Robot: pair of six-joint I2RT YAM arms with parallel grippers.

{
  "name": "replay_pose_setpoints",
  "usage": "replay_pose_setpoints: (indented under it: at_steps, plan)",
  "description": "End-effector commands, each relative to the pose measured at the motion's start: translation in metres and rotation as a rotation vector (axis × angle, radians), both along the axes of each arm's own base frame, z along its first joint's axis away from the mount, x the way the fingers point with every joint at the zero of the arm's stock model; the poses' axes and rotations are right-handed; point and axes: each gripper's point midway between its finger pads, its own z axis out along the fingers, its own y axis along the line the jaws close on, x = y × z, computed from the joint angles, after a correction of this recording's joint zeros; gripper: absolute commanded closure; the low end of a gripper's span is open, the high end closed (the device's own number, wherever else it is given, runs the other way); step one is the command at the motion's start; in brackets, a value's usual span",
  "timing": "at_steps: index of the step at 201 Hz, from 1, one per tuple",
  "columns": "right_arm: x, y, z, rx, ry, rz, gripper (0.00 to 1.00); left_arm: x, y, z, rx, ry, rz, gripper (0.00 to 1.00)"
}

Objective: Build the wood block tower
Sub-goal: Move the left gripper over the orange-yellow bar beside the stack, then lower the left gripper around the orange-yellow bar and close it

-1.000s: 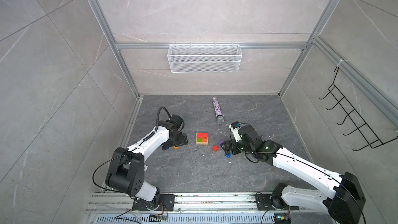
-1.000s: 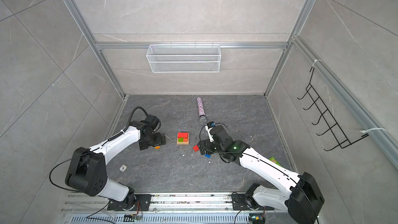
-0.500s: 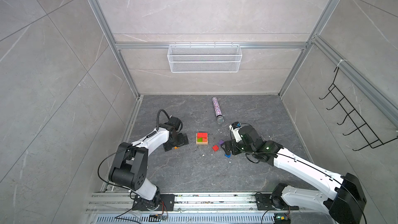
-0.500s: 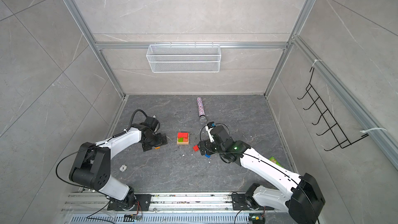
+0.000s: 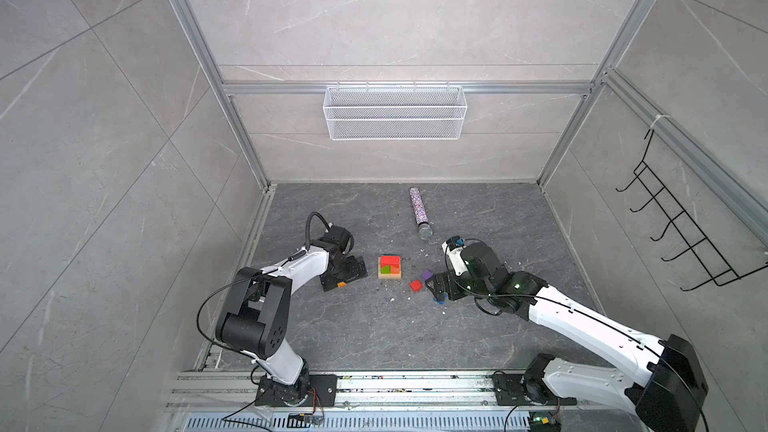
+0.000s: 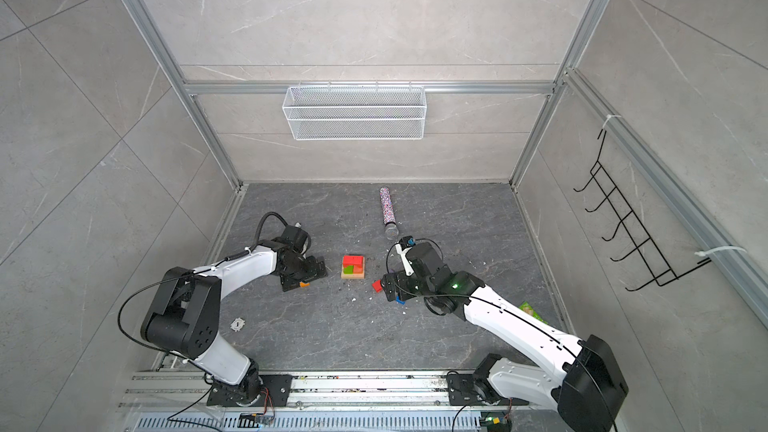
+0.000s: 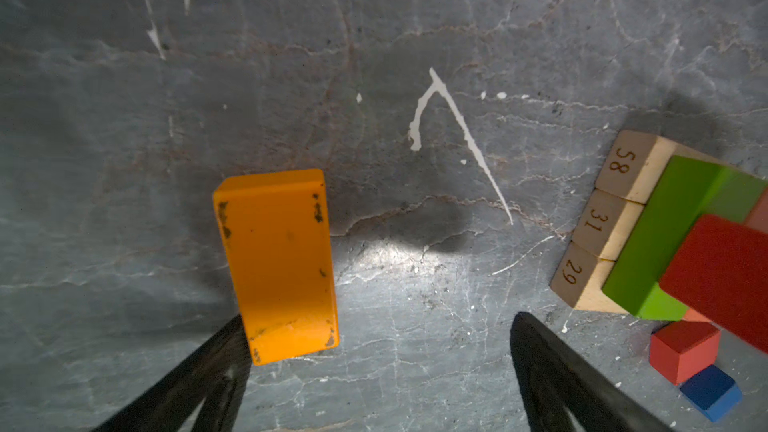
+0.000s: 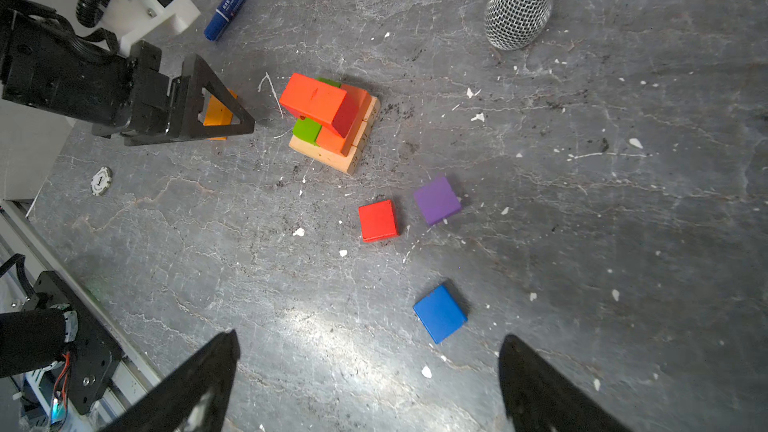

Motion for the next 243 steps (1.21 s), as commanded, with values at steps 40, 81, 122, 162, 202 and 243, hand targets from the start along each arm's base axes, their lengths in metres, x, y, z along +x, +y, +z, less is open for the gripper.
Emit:
replay_pose_setpoints:
  at_steps: [40, 81, 122, 162, 202, 243]
  plan:
    - [0.000, 0.004, 0.008, 0.014, -0.008, 0.003, 0.01, 0.004, -0.011, -0.002, -0.082, -0.001, 0.049, 0.03]
    - [0.000, 0.000, 0.007, -0.002, -0.004, -0.004, 0.01, 0.017, -0.019, 0.005, -0.141, -0.048, 0.088, 0.03]
    - [-0.003, -0.004, 0.008, -0.009, -0.012, -0.003, 0.01, 0.034, -0.025, 0.012, -0.159, -0.081, 0.105, 0.03]
    - [-0.004, -0.005, 0.011, -0.006, -0.020, 0.000, 0.01, 0.043, -0.029, 0.030, -0.169, -0.107, 0.080, 0.04]
    - [-0.008, 0.000, 0.009, 0.013, -0.012, 0.033, 0.01, 0.033, -0.013, 0.052, -0.078, -0.124, 0.051, 0.03]
    - [-0.005, 0.001, 0.010, 0.011, -0.017, 0.029, 0.01, 0.024, 0.005, 0.054, 0.059, -0.062, -0.029, 0.04]
